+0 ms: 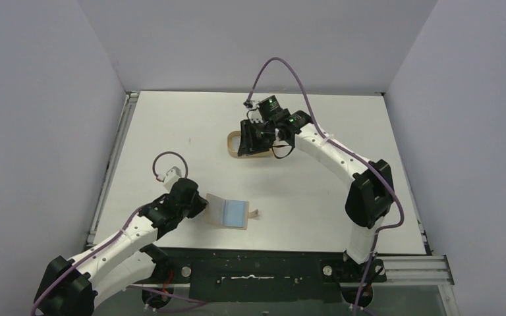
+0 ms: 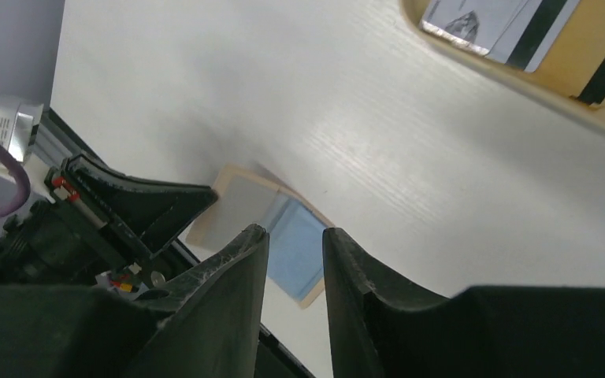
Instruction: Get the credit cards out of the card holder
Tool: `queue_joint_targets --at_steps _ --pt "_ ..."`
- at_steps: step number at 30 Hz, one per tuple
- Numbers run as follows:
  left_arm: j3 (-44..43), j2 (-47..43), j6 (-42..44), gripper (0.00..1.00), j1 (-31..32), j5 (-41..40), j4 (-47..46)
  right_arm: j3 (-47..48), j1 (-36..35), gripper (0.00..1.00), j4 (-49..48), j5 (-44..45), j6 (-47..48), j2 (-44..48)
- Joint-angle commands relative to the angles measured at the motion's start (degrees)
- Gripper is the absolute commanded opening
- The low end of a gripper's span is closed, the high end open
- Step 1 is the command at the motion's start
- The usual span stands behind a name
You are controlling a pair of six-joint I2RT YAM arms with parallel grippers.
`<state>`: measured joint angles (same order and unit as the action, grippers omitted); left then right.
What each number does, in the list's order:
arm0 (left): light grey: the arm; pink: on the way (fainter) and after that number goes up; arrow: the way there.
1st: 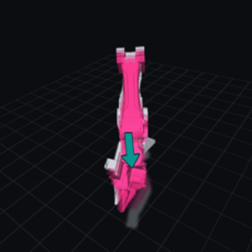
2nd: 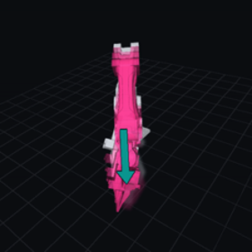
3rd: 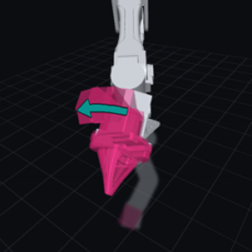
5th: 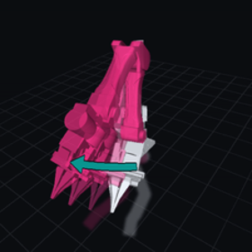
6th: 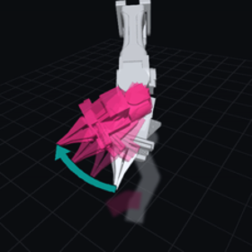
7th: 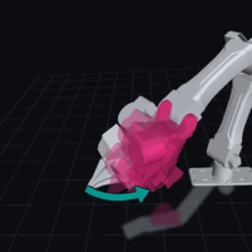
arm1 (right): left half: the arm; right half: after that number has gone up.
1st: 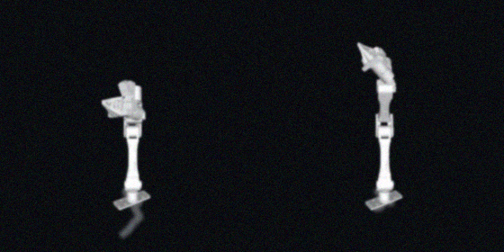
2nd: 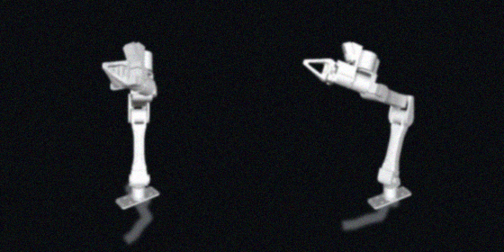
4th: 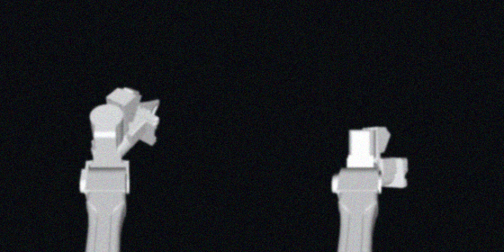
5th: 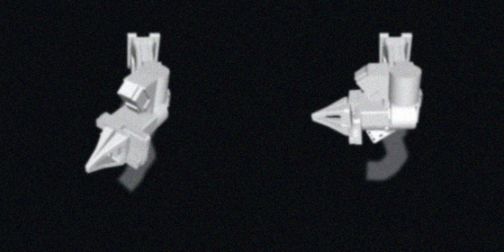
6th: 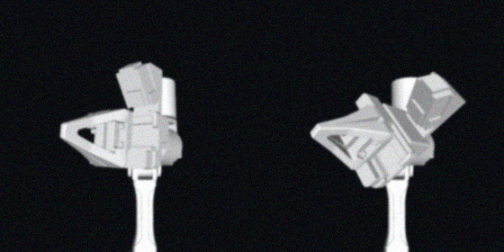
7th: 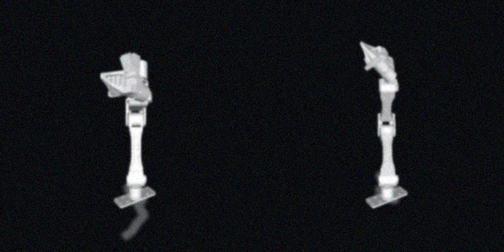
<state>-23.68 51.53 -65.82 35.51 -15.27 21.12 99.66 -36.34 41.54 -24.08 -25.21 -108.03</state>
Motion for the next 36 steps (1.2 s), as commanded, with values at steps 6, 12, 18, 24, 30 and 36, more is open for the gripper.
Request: queue_joint_targets --at_steps 6,12,18,24,30,36 --pt "-9.4 -0.65 1.56 0.0 2.84 -7.64 4.96 -13.37 -6.53 0.32 -7.43 4.03 -6.28 12.06" --pt "-17.37 5.07 5.34 0.0 9.07 -14.73 11.36 -22.38 -6.99 0.32 -9.89 4.25 -8.15 15.1" --pt "-26.14 15.79 5.67 0.0 14.28 -21.67 20.64 -26.64 -6.79 0.31 -7.92 7.92 -8.64 19.27" --pt "-33.22 25.2 2.38 0.0 19.15 -27.99 30.1 -31.68 -5.36 0.3 -8.27 10.13 -10.28 22.13" --pt "-35.39 29.79 -2.27 0.0 20.79 -27.96 32.25 -35.34 -1.94 0.29 -8.75 9.56 -10.48 24.01" --pt "-36.57 31.42 -1.35 0.0 21.4 -25.96 29.89 -38.33 2.23 0.29 -8.72 8.84 -9.77 25.65"
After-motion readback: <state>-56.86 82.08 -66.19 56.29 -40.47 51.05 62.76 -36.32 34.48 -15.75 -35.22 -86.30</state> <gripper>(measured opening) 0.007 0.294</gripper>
